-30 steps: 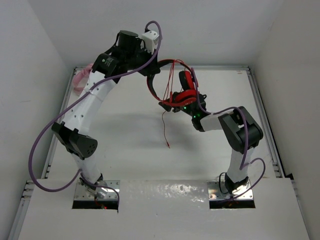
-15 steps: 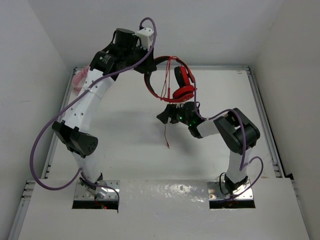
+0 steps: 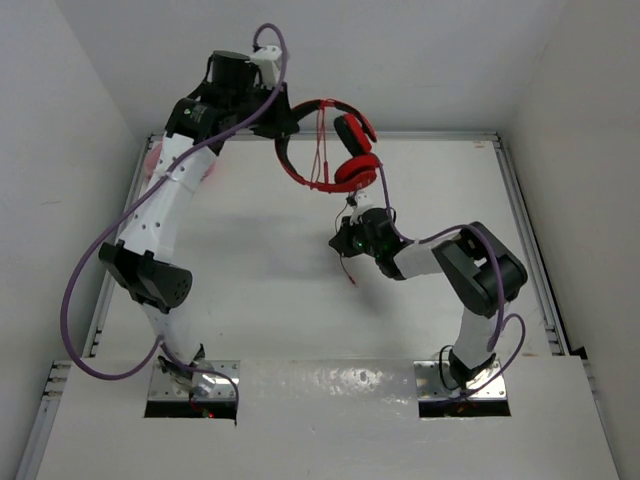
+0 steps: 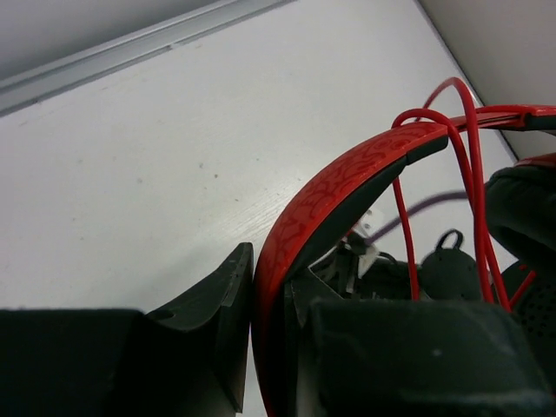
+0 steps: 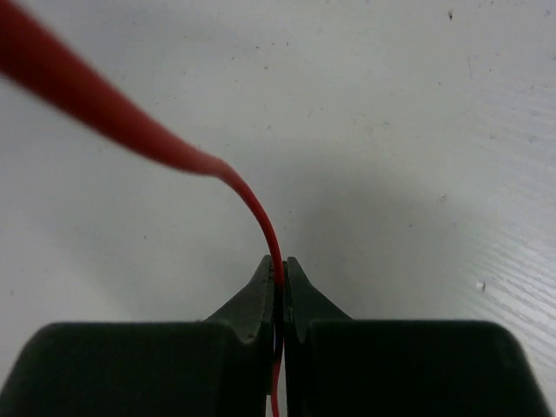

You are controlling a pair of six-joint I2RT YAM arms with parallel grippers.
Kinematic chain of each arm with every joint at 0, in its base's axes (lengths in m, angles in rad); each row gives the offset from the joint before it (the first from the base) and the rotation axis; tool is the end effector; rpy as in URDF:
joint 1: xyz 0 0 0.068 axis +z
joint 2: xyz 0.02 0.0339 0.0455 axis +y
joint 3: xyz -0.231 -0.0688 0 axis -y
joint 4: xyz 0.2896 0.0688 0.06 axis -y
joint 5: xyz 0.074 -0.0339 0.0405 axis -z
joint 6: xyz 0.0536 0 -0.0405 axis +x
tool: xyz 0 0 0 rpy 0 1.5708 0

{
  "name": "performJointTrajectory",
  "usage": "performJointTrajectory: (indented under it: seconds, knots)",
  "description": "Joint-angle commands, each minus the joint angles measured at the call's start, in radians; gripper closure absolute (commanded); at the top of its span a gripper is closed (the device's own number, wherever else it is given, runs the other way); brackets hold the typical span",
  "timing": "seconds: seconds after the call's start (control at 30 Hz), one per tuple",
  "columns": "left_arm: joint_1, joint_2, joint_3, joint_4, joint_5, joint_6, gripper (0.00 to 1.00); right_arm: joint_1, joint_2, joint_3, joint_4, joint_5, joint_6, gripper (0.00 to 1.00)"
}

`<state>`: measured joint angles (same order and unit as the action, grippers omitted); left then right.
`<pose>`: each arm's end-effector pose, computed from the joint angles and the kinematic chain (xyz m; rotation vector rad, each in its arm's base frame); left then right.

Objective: Wrap the headphones

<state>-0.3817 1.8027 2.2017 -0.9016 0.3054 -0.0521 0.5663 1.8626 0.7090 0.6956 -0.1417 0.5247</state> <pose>0.3896 -0.1737 0.4458 0.5308 2.0315 -0.5804 0.3104 0.2063 0.0381 -0.1379 2.1215 0.8142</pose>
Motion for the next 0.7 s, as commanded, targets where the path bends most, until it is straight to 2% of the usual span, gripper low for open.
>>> performJointTrajectory:
  seconds: [0.0, 0.07, 0.2, 0.4, 0.5, 0.67]
  knots:
    - [0.116, -0.028, 0.036, 0.142, -0.009, -0.231, 1.0, 0.021, -0.091, -0.005, -0.129, 0.019, -0.069, 1.0]
    - [0.157, -0.019, 0.023, 0.147, -0.019, -0.274, 1.0, 0.044, -0.134, -0.016, -0.159, 0.031, -0.098, 1.0]
    - [0.22, 0.0, -0.008, 0.213, 0.06, -0.388, 1.0, 0.116, -0.241, 0.012, -0.237, 0.077, -0.172, 1.0]
    - [0.317, 0.023, -0.082, 0.291, 0.097, -0.558, 1.0, 0.197, -0.313, 0.083, -0.332, 0.087, -0.25, 1.0]
    - [0.316, 0.035, -0.073, 0.28, 0.032, -0.496, 1.0, 0.25, -0.341, 0.144, -0.405, 0.086, -0.33, 1.0]
    - [0.316, 0.052, -0.082, 0.271, -0.202, -0.349, 1.0, 0.27, -0.399, 0.205, -0.472, 0.039, -0.347, 1.0]
